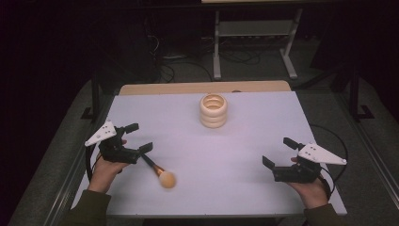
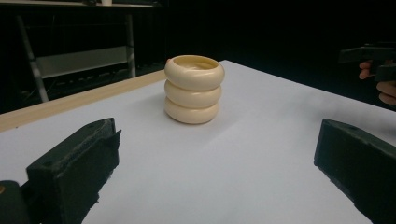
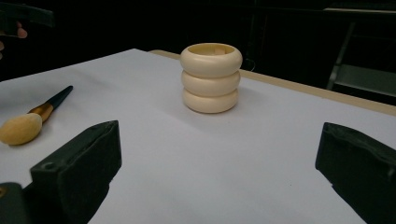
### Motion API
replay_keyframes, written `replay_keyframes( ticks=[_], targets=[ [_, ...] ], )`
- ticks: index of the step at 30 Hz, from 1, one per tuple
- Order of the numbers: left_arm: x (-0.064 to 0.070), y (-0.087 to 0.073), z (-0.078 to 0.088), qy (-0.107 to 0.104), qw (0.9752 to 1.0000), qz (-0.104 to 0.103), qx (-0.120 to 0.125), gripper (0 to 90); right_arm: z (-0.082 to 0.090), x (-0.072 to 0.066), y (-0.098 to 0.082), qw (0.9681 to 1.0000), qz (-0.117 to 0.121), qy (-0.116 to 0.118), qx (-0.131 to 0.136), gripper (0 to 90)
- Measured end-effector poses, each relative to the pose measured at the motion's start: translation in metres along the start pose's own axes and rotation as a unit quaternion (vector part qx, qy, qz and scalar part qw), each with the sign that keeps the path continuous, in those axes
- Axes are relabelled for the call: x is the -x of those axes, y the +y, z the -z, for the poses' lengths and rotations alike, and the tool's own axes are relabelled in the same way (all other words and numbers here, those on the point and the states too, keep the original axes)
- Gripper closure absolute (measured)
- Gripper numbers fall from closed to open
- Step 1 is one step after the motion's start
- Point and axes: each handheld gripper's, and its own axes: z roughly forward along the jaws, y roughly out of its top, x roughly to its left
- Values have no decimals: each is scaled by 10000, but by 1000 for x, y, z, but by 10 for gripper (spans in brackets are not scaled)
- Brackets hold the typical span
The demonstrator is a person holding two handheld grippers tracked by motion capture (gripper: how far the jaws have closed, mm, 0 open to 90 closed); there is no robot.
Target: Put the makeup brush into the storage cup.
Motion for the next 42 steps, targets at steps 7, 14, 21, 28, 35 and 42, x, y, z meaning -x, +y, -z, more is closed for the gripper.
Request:
replay_keyframes(
  ticks=[7,14,21,28,35,42],
  targets=[
    [-3,4,-4,-67,9999,-5,-100,0,0,0,0,10000,29,-13,-3,0],
    [-1,8,-11,-144,9990,-158,-381,0,1,0,0,10000,38,-30,-5,0],
    [-4,12,-15,-172,9985,-195,-477,0,1,0,0,10000,-4,-38,11,0],
    [-9,16,-20,-188,9983,-168,-523,0,1,1,-1,10000,31,-37,-2,0],
    [-13,18,-28,-252,9964,-303,-751,0,1,1,-1,10000,44,-45,-13,0],
    [-15,18,-30,-352,9955,-303,-831,0,1,2,-1,10000,49,-37,-3,0]
  ],
)
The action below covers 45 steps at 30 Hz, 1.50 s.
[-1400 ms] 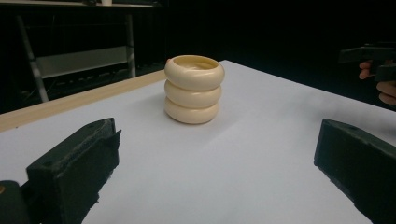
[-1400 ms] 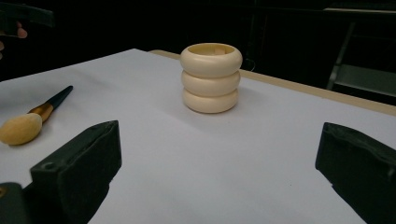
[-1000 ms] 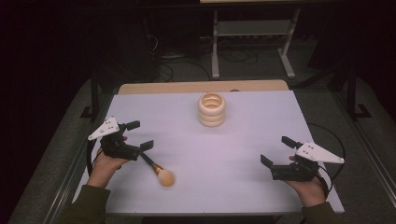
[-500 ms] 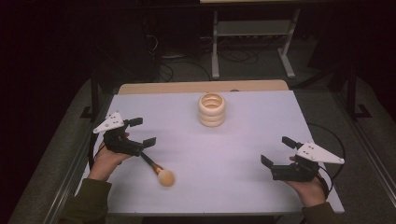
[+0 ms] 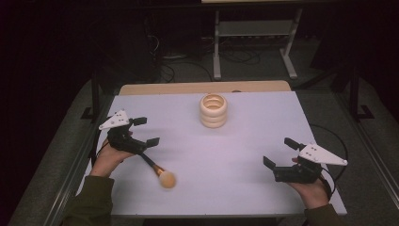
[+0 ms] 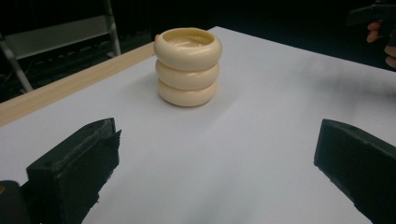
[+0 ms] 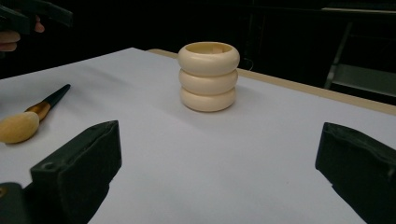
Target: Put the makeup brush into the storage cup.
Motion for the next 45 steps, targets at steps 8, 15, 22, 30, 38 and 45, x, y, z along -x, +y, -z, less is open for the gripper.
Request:
replay_keyframes(
  ticks=[8,15,22,30,38,45],
  targets=[
    [-1,0,-2,-40,9991,-160,-380,0,1,-1,0,10000,-24,7,7,0],
    [1,2,-2,-5,9971,-342,-676,0,1,0,-1,10000,-41,9,-1,0],
    [2,5,-1,51,9949,-460,-895,0,2,1,-2,10000,-62,-3,1,0],
    [5,6,-2,41,9894,-650,-1295,0,2,0,-2,10000,-60,-10,-7,0],
    [6,6,0,2,9832,-798,-1639,0,2,1,-1,10000,-53,-27,-3,0],
    [9,6,-1,-37,9740,-918,-2069,17,3,1,-1,10000,-49,-30,2,0]
  ],
)
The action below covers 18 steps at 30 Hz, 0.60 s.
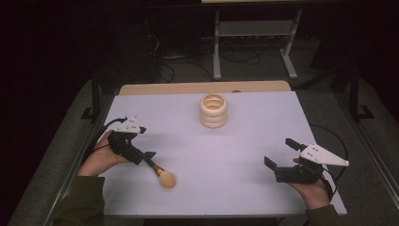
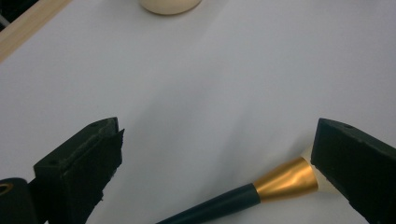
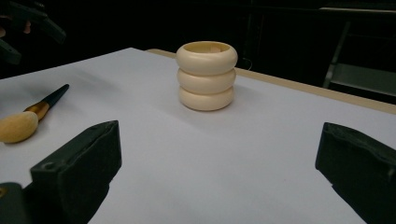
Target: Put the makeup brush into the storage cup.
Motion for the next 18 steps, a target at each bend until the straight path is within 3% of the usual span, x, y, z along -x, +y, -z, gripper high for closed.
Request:
replay_keyframes(
  ticks=[8,11,18],
  targets=[
    [1,-1,-3,-80,9996,-36,-261,17,0,0,0,10000,10,10,-8,0],
    [2,0,-5,-115,9986,-89,-514,17,0,1,0,10000,3,12,-11,0],
    [1,1,-8,-314,9961,-177,-802,17,1,1,0,10000,-6,16,7,0]
  ],
)
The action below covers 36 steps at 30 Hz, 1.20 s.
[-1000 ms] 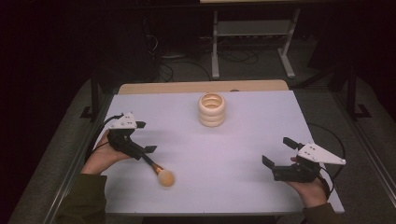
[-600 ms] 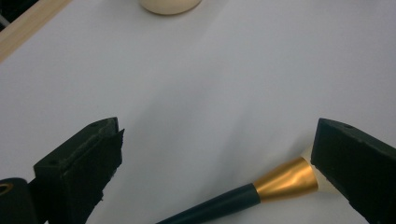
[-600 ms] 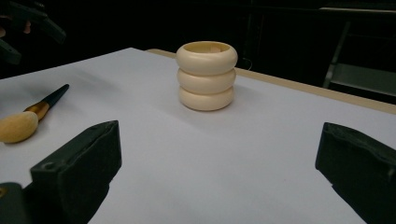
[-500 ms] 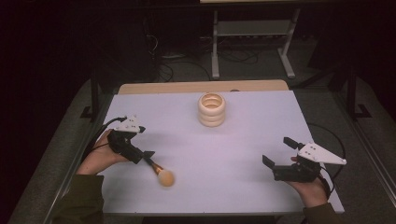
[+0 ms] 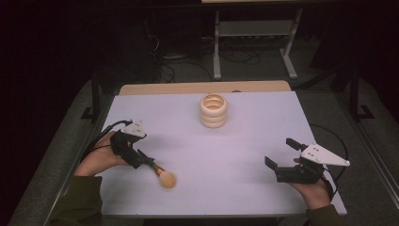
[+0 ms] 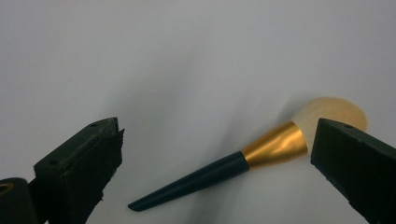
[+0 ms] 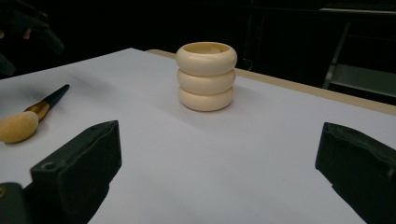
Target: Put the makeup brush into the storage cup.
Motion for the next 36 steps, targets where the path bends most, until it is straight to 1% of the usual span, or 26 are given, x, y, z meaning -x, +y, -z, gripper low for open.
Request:
replay_keyframes(
  ticks=[2,3,4,5,6,8,11,12,16,17,19,20,21,25,30,31,33,34,35,36],
  targets=[
    [0,0,-2,-61,9999,12,-102,17,0,0,0,10000,10,-6,-11,0],
    [0,-1,-3,-79,9997,-65,-211,17,-1,0,0,10000,8,-3,-11,0],
    [0,-1,-4,-105,9996,-19,-261,18,-1,0,0,10000,17,-3,-8,0],
    [0,-1,-5,-92,9995,-20,-302,18,-1,0,0,10000,12,6,-7,0],
    [0,-2,-6,-119,9991,-65,-391,23,-1,0,0,10000,13,11,-4,0],
    [1,-2,-8,-141,9989,-43,-434,72,-1,0,0,10000,10,11,-7,0],
    [1,-2,-11,-193,9982,-75,-566,72,-1,0,0,10000,6,20,-3,0],
    [1,-3,-12,-197,9981,-57,-581,72,-1,0,0,10000,10,25,-4,0],
    [1,-4,-15,-252,9975,-109,-652,75,-1,0,0,10000,9,30,-2,0],
    [1,-4,-16,-284,9972,-84,-688,76,-1,0,0,10000,6,35,-4,0],
    [0,-4,-17,-314,9966,-159,-746,77,-1,0,0,10000,5,33,-7,0],
    [1,-5,-19,-331,9966,-134,-736,77,-1,0,0,10000,6,34,-6,0],
    [1,-5,-19,-348,9963,-150,-771,78,-1,0,0,10000,7,33,-6,0],
    [2,-5,-23,-397,9960,-157,-787,80,-1,0,0,10000,18,40,-12,0],
    [3,-5,-28,-442,9949,-195,-885,83,-1,0,0,10000,9,42,-5,0],
    [3,-6,-29,-454,9948,-178,-895,82,-1,0,-1,10000,5,45,-12,0],
    [2,-6,-30,-461,9938,-270,-974,83,-1,0,-1,10000,7,45,-12,0],
    [2,-6,-31,-471,9936,-279,-988,87,-1,0,-1,10000,6,46,-10,0],
    [2,-6,-31,-441,9937,-295,-992,134,-1,0,-1,10000,13,47,-14,0],
    [3,-6,-32,-450,9931,-346,-1029,151,-1,0,-1,10000,13,45,-13,0]
  ],
)
